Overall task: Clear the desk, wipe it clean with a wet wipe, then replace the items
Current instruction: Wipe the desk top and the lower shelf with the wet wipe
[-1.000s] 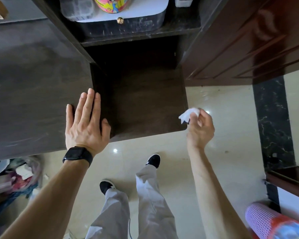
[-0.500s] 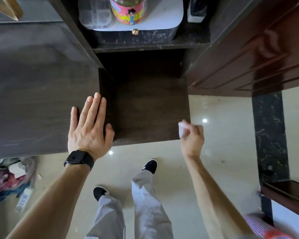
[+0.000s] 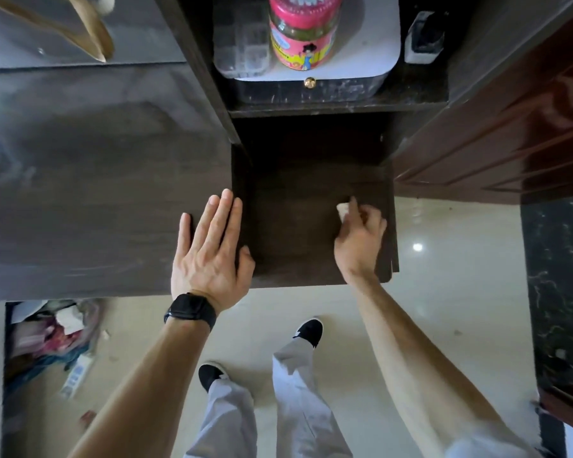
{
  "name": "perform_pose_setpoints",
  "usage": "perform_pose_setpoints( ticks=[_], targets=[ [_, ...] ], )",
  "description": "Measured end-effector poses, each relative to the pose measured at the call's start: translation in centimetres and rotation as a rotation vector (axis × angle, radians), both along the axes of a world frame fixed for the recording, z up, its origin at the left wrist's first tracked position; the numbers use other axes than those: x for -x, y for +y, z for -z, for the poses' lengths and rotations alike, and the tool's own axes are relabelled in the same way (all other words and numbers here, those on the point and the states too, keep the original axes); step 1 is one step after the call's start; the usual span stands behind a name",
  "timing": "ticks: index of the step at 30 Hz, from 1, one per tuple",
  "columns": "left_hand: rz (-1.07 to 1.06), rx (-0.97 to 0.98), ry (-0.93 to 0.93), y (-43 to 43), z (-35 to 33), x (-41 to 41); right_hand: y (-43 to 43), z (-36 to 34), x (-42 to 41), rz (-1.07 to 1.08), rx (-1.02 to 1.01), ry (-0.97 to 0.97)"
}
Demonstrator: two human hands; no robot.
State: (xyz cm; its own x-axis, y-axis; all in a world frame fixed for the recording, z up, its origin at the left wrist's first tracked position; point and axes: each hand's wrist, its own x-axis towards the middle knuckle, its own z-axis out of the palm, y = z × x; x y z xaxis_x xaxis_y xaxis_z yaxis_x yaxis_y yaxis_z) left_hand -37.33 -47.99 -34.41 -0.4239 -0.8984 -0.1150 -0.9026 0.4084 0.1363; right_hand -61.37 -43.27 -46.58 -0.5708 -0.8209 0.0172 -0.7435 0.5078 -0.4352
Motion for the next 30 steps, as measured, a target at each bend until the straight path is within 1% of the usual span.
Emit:
perform_pose_setpoints(
  ticks=[1, 4, 6, 7, 9, 11, 13, 15, 17, 18, 20, 22, 23, 25, 27, 28, 30],
  targets=[
    [0.001, 0.000, 0.000, 0.0, 0.1, 0.0, 0.7, 0.5, -2.8, -0.110, 0.013, 0.000],
    [0.000, 0.005, 0.011, 0.0, 0.1, -0.2, 4.7, 0.3, -10.7, -0.522, 0.027, -0.092],
    [-0.001, 0.005, 0.014, 0.0, 0.1, -0.2, 7.3, 0.3, -12.2, -0.716, -0.015, -0.170],
    [-0.001, 0.003, 0.016, 0.0, 0.1, -0.2, 8.0, 0.4, -11.6, -0.756, -0.037, -0.203],
    [-0.002, 0.001, 0.023, -0.1, 0.2, -0.2, 8.2, 0.2, -9.6, -0.702, -0.046, -0.205],
    [0.001, -0.007, 0.032, 0.0, 0.3, -0.2, 7.7, -0.4, -7.2, -0.549, -0.010, -0.185],
    [0.002, -0.004, 0.037, -0.1, 0.4, -0.3, 6.6, -0.9, -4.2, -0.346, 0.056, -0.133],
    [0.000, -0.009, 0.041, -0.1, 0.5, -0.4, 6.3, -0.5, -1.4, -0.096, 0.084, -0.053],
    [-0.003, -0.009, 0.056, 0.0, 0.6, -0.5, 6.9, 0.8, -0.9, 0.145, 0.127, -0.026],
    [-0.003, -0.016, 0.061, 0.0, 0.6, -0.5, 7.3, 1.2, -1.9, 0.226, 0.145, -0.027],
    [0.004, -0.029, 0.074, -0.1, 0.7, -0.5, 7.8, 1.6, -6.1, 0.241, 0.192, -0.040],
    [0.014, -0.034, 0.097, -0.3, 0.7, -0.6, 8.0, 1.4, -12.0, 0.157, 0.238, -0.111],
    [0.024, -0.042, 0.124, -0.3, 0.5, -0.7, 7.9, 1.0, -15.0, 0.121, 0.233, -0.161],
    [0.063, -0.070, 0.242, -0.4, 0.1, -1.2, 7.4, 0.1, -20.2, 0.103, 0.178, -0.260],
    [0.120, -0.096, 0.363, -0.4, -0.8, -2.7, 6.9, -0.7, -22.2, 0.153, 0.163, -0.309],
    [0.146, -0.101, 0.383, -0.5, -1.2, -3.9, 6.9, -0.8, -22.0, 0.166, 0.159, -0.298],
    [0.196, -0.103, 0.340, -0.3, -1.9, -7.7, 7.5, -1.1, -20.8, 0.201, 0.126, -0.229]
  ],
)
